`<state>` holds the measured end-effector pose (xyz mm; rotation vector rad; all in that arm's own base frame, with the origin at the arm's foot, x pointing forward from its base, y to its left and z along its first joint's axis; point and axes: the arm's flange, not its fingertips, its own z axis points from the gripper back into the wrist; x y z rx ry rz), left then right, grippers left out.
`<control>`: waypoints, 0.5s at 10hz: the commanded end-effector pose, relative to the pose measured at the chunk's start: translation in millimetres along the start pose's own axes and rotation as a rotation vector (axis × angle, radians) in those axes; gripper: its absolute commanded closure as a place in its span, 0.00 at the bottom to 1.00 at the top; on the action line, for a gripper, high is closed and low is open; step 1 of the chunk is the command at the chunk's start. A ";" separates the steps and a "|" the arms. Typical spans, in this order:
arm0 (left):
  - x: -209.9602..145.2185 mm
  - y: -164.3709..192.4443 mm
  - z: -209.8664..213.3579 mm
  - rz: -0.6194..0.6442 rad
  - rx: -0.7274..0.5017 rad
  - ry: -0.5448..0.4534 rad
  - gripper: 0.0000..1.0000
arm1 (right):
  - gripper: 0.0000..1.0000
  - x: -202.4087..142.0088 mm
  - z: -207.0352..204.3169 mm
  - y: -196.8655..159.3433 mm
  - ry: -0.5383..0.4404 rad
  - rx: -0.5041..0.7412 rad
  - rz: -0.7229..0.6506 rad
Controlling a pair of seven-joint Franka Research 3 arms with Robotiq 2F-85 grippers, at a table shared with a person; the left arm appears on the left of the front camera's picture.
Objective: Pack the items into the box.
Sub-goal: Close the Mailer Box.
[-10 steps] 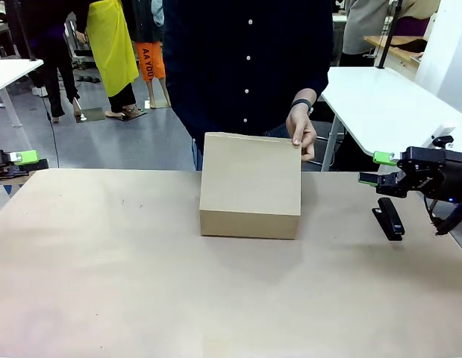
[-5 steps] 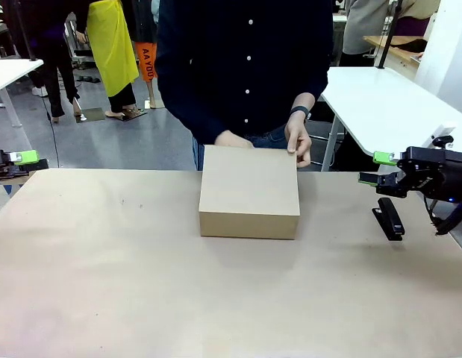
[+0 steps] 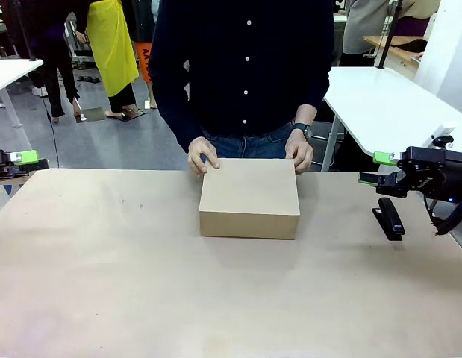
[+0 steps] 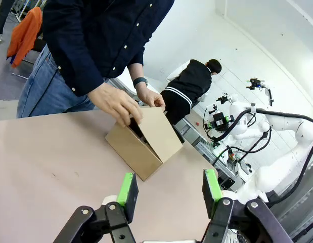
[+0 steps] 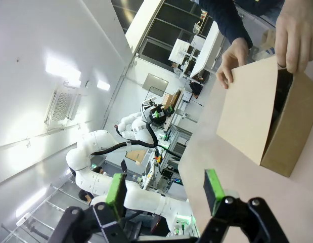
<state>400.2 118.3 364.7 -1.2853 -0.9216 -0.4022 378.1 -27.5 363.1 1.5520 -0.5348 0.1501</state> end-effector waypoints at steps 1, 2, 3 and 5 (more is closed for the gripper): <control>1.5 -3.1 2.0 -0.016 0.001 -0.004 0.31 | 0.18 0.7 -1.7 3.0 0.004 0.009 0.021; 1.5 -3.1 2.0 -0.016 0.001 -0.004 0.31 | 0.18 0.7 -1.7 3.0 0.004 0.009 0.021; 1.5 -3.1 2.0 -0.016 0.001 -0.004 0.31 | 0.18 0.7 -1.7 3.0 0.004 0.009 0.021; 1.5 -3.1 2.0 -0.016 0.001 -0.004 0.31 | 0.18 0.7 -1.7 3.0 0.004 0.009 0.021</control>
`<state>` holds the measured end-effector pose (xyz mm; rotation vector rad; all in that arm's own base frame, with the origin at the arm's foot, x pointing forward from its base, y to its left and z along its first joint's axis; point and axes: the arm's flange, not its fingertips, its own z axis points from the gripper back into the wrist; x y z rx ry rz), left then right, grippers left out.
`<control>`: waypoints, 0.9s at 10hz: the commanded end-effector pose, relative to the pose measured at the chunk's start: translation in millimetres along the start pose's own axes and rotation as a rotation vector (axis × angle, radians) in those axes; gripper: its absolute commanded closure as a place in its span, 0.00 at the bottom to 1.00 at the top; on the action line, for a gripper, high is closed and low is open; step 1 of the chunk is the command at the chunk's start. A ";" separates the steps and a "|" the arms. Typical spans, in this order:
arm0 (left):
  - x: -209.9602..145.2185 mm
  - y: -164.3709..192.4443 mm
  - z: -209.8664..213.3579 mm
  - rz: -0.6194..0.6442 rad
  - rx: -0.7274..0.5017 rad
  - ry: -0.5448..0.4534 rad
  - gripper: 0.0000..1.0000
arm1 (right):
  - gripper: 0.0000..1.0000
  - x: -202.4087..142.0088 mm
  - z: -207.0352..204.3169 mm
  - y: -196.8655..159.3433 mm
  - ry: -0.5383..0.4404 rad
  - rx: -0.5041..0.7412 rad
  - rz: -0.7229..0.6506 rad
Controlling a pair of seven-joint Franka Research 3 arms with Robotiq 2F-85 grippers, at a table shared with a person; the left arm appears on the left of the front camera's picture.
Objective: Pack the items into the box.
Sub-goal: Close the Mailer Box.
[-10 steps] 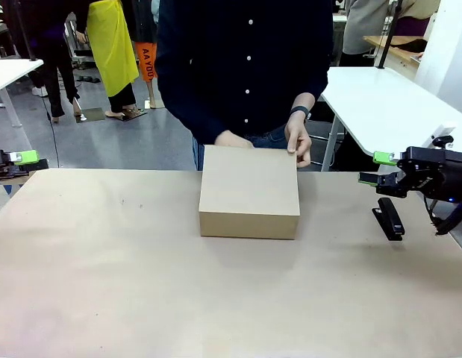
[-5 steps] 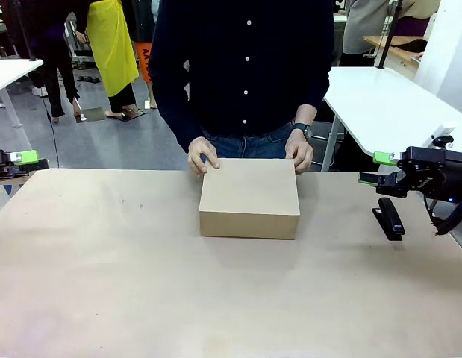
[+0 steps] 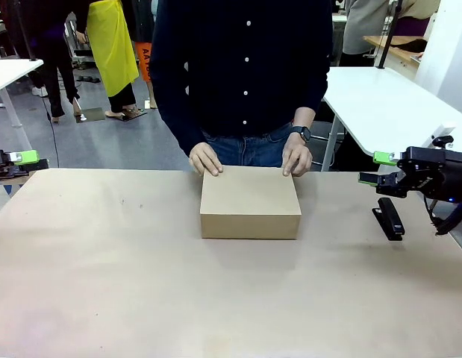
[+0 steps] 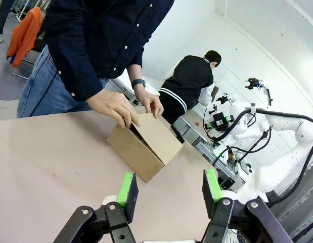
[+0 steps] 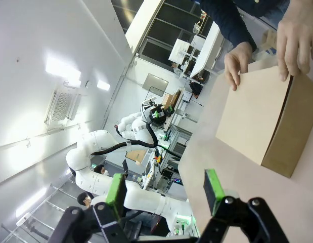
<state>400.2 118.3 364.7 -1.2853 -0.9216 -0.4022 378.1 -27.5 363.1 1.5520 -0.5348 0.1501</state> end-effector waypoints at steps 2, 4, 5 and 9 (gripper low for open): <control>1.5 -3.1 2.0 -0.016 0.001 -0.004 0.31 | 0.18 0.7 -1.7 3.0 0.004 0.009 0.021; 1.5 -3.1 2.0 -0.016 0.001 -0.004 0.31 | 0.18 0.7 -1.7 3.0 0.004 0.009 0.021; 1.5 -3.1 2.0 -0.016 0.001 -0.004 0.31 | 0.18 0.7 -1.7 3.0 0.004 0.009 0.021; 1.5 -3.1 2.0 -0.016 0.001 -0.004 0.31 | 0.18 0.7 -1.7 3.0 0.004 0.009 0.021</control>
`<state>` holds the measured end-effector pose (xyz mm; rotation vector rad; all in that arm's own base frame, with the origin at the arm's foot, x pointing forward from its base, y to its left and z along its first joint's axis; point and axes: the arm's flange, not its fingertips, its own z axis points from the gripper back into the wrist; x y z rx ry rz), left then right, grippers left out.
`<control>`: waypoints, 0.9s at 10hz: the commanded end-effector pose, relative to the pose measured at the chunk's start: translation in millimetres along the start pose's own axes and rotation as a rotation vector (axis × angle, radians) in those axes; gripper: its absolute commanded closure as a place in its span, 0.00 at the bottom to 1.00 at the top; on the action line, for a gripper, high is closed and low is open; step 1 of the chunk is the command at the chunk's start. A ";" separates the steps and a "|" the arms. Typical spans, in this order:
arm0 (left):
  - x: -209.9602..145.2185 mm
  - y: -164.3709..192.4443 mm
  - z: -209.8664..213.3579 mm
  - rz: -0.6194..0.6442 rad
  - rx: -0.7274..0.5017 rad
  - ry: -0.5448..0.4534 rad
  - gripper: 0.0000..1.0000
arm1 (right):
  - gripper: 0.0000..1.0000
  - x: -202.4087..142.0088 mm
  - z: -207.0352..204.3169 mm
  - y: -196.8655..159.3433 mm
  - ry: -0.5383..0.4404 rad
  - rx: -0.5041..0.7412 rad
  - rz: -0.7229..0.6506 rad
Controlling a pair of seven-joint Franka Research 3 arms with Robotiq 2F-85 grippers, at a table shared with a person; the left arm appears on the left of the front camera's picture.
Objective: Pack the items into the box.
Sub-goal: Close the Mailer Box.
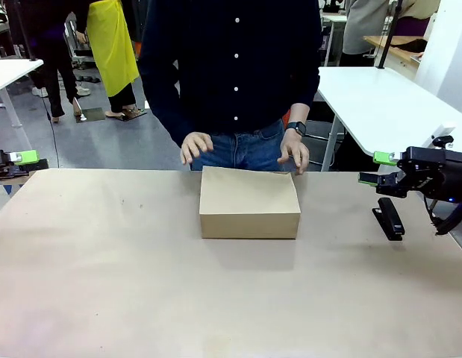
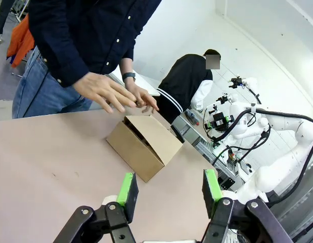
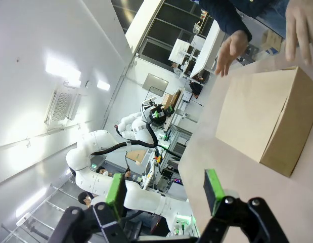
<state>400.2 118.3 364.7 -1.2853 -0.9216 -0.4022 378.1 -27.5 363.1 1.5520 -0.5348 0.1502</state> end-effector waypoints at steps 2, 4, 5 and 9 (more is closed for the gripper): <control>1.5 -3.1 2.0 -0.016 0.001 -0.004 0.31 | 0.18 0.7 -1.7 3.0 0.004 0.009 0.021; 1.5 -3.1 2.0 -0.016 0.001 -0.004 0.31 | 0.18 0.7 -1.7 3.0 0.004 0.009 0.021; 1.5 -3.1 2.0 -0.016 0.001 -0.004 0.31 | 0.18 0.7 -1.7 3.0 0.004 0.009 0.021; 1.5 -3.1 2.0 -0.016 0.001 -0.004 0.31 | 0.18 0.7 -1.7 3.0 0.004 0.009 0.021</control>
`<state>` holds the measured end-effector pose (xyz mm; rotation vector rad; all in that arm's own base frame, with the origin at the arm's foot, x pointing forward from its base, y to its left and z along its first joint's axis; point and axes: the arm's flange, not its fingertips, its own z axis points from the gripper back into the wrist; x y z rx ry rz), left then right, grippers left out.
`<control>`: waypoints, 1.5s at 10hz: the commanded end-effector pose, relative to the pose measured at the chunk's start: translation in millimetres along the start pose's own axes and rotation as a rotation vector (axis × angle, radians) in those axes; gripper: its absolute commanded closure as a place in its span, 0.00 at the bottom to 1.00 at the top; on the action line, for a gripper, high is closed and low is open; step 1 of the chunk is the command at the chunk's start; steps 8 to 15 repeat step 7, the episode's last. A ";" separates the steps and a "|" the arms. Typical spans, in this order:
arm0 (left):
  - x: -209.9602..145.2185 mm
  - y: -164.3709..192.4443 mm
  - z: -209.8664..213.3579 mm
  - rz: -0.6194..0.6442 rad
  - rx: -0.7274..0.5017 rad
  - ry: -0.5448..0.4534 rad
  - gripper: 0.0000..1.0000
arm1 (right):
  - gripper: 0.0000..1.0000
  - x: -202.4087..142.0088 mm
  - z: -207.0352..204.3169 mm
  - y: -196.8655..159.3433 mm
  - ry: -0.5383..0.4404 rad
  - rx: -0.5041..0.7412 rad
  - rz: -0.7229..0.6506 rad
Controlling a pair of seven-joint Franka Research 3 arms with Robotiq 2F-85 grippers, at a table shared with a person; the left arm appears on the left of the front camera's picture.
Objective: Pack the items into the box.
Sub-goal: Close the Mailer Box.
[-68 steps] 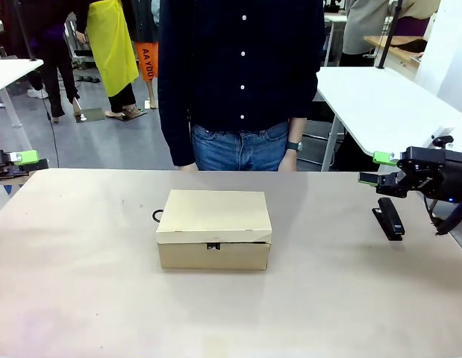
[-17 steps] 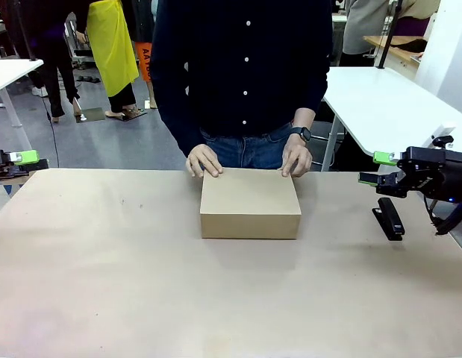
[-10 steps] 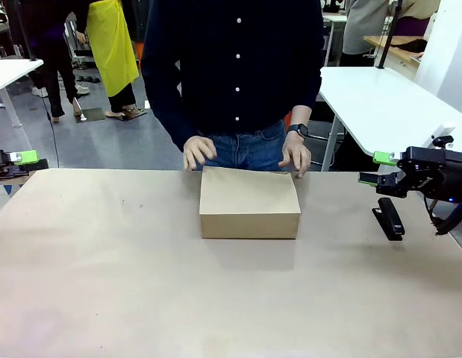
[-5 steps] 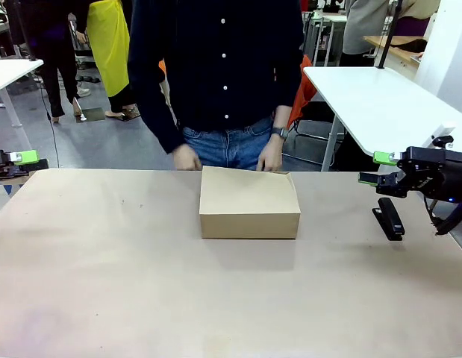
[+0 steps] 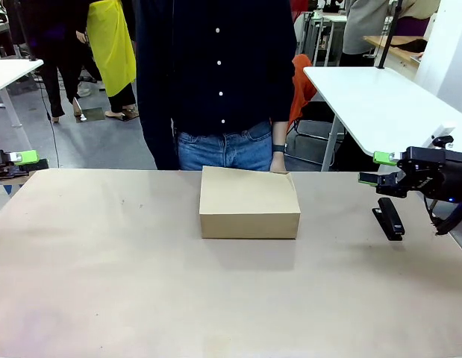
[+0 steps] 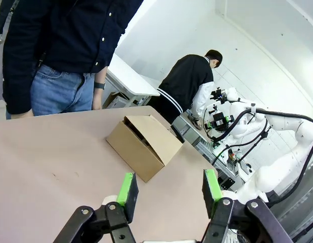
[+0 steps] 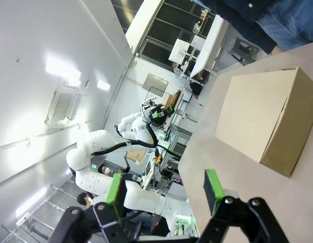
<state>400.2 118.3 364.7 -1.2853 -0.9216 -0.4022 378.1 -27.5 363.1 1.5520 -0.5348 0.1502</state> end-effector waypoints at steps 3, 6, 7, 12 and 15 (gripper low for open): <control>1.5 -3.1 2.0 -0.016 0.001 -0.004 0.31 | 0.18 0.7 -1.7 3.0 0.004 0.009 0.021; 1.5 -3.1 2.0 -0.016 0.001 -0.004 0.31 | 0.18 0.7 -1.7 3.0 0.004 0.009 0.021; 1.5 -3.1 2.0 -0.016 0.001 -0.004 0.31 | 0.18 0.7 -1.7 3.0 0.004 0.009 0.021; 1.5 -3.1 2.0 -0.016 0.001 -0.004 0.31 | 0.18 0.7 -1.7 3.0 0.004 0.009 0.021; 1.5 -3.1 2.0 -0.016 0.001 -0.004 0.31 | 0.18 0.7 -1.7 3.0 0.004 0.009 0.021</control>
